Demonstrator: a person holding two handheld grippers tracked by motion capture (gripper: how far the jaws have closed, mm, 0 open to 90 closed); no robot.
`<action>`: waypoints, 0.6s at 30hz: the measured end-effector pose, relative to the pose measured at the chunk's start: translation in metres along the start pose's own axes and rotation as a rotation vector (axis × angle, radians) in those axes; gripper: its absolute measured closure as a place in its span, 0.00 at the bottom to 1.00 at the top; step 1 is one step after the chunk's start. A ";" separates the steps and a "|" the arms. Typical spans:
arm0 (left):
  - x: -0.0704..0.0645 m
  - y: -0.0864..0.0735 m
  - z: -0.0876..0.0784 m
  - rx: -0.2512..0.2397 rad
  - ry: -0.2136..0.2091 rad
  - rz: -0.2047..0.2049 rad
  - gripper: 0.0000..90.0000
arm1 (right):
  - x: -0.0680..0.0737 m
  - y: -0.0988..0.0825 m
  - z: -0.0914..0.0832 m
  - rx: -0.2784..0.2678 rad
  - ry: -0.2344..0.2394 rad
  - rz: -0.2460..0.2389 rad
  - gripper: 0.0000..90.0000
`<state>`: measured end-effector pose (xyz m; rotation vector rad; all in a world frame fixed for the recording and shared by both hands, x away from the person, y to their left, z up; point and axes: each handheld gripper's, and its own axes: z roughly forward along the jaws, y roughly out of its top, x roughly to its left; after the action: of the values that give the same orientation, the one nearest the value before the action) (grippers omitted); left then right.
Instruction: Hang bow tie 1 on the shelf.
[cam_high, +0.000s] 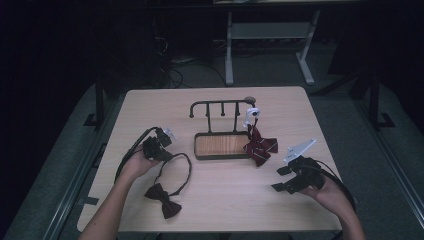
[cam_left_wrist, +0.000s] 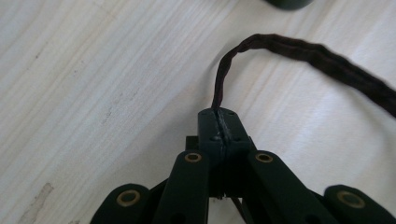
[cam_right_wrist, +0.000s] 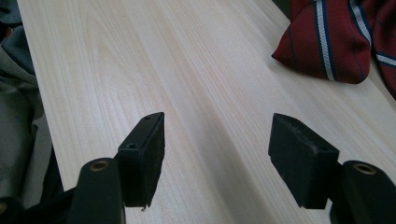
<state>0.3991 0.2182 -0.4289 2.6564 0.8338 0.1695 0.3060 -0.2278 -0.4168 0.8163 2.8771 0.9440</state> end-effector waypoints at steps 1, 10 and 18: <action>0.000 0.000 -0.002 -0.003 -0.003 0.003 0.99 | 0.000 0.000 0.000 0.001 0.000 -0.002 0.40; -0.007 -0.003 -0.027 -0.040 0.008 0.034 0.99 | 0.000 -0.001 0.001 0.001 0.010 0.004 0.41; -0.011 -0.004 -0.043 -0.056 0.000 0.049 0.99 | -0.003 -0.003 -0.001 -0.006 0.009 0.005 0.41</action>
<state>0.3790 0.2277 -0.3906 2.6253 0.7534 0.2018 0.3068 -0.2318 -0.4185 0.8219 2.8802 0.9585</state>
